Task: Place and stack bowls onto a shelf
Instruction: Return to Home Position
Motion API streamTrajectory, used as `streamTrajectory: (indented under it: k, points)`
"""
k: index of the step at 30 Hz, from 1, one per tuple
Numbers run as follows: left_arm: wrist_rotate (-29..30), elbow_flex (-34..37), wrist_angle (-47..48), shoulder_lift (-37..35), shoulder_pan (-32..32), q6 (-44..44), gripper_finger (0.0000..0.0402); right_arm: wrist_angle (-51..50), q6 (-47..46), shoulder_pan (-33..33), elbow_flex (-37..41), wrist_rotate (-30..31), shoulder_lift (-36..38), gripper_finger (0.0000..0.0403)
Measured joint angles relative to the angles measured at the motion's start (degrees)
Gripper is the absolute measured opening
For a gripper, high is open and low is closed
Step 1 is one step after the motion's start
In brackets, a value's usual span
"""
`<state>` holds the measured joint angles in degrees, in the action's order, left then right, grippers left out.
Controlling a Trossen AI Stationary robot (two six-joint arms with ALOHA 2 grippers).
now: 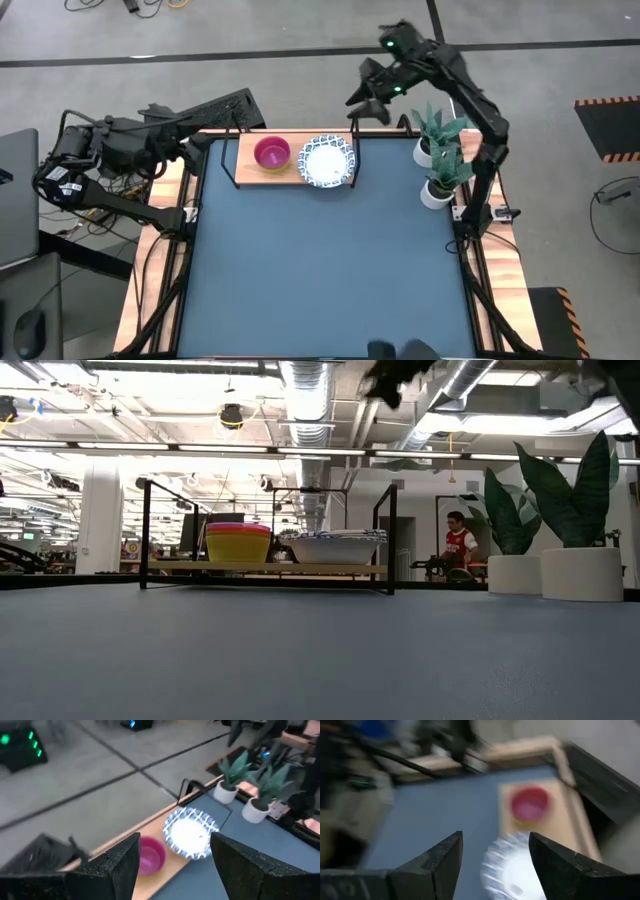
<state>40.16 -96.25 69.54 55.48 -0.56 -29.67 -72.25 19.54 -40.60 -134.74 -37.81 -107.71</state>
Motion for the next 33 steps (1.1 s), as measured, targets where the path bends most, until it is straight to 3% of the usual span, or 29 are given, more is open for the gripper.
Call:
streamTrajectory:
  k: [5, 8, 11, 17, 22, 25, 29, 31, 33]
  points:
    - [-3.8, 0.0, -12.5, -3.0, 0.0, 12.4, 0.0224, -0.8, -1.0, -0.3, 0.0, -13.7, 4.9, 0.0255]
    - [-11.5, 0.0, -20.3, -7.4, 0.0, 19.6, 0.0224, 0.0, -3.7, -0.5, 0.0, -14.4, 7.9, 0.0255]
    - [-11.9, -0.1, -24.5, -11.1, 0.0, 24.4, 0.0224, 0.3, -4.8, -0.1, 0.0, -14.3, 10.8, 0.0255]
    - [-6.9, 0.0, -27.0, -15.5, 0.0, 26.5, 0.0224, -6.0, -5.8, 1.3, 0.0, -7.6, 14.8, 0.0255]
    - [-6.4, 0.0, -21.6, -17.4, 0.0, 24.3, 0.0224, -7.1, -13.6, 1.3, 0.0, 1.6, 16.5, 0.0255]
    - [-7.3, 0.0, -21.4, -17.4, 0.0, 20.0, 0.0224, -5.4, -10.8, 1.8, 0.0, 3.2, 16.7, 0.0255]
    - [-18.1, 0.0, -15.8, -17.8, -0.4, 26.9, 0.0224, -4.9, -7.6, -0.9, 0.5, -10.3, 17.2, 0.0255]
    - [-20.1, 0.1, -14.2, -17.9, -0.9, 25.5, 0.0224, -5.9, -5.9, -3.2, 3.6, -17.1, 19.6, 0.0255]
    - [-22.6, 0.1, -13.5, -18.7, -1.6, 24.0, 0.0224, -4.3, -6.4, -4.8, 9.2, -19.3, 23.3, 0.0255]
